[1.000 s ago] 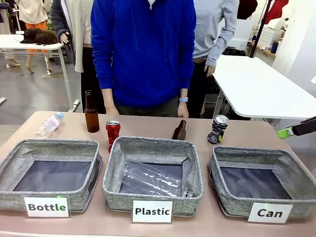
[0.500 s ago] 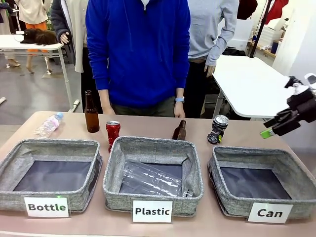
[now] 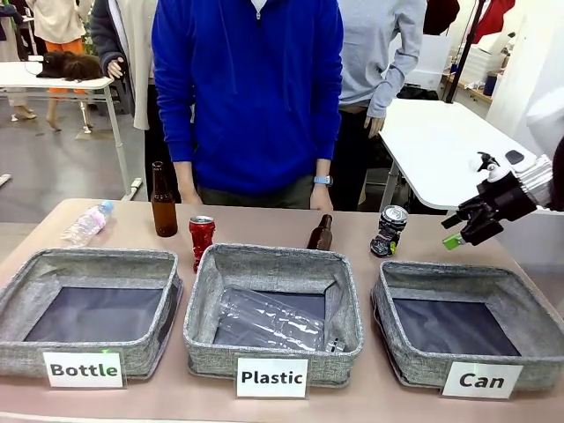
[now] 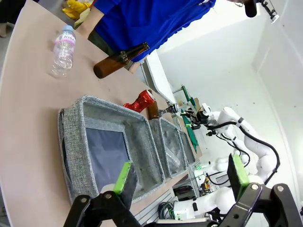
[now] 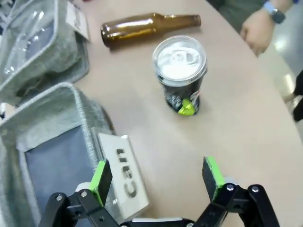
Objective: Sort the can waste into the basket.
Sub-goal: Pick up the can waste from the table and place it in the right Fabric basket.
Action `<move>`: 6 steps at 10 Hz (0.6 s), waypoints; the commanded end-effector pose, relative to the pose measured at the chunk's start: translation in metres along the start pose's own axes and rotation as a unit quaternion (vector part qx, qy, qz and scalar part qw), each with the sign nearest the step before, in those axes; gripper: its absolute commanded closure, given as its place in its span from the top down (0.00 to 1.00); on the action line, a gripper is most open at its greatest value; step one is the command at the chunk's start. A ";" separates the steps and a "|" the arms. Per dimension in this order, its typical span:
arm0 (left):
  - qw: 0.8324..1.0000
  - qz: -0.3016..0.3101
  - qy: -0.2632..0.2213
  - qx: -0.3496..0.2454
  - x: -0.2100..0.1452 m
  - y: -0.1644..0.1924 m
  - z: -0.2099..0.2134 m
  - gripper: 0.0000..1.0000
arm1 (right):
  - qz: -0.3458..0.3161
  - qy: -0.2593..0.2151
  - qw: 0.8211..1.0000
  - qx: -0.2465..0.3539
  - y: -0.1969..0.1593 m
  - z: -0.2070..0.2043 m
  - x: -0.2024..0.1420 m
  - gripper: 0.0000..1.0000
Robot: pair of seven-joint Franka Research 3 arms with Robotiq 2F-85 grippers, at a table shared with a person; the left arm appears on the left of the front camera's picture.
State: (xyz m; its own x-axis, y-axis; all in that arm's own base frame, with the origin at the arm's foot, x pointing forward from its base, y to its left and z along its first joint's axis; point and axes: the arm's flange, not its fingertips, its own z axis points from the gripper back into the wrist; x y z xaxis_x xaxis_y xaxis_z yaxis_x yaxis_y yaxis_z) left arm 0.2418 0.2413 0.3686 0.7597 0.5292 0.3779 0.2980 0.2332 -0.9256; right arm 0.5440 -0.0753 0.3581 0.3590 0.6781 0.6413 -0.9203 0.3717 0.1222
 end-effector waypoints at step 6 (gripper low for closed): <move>1.000 -0.014 -0.006 -0.010 -0.002 -0.002 -0.001 1.00 | 0.059 -0.089 0.992 0.063 -0.067 -0.068 -0.003 1.00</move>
State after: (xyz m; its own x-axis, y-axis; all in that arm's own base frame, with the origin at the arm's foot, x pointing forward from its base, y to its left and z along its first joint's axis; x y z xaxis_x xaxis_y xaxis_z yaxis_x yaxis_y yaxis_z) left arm 0.2419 0.2414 0.3686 0.7596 0.5290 0.3783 0.2984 0.2334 -0.9255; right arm 0.6061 -0.0550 0.2970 0.2288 0.5901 0.7742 -0.9694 0.2109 0.1258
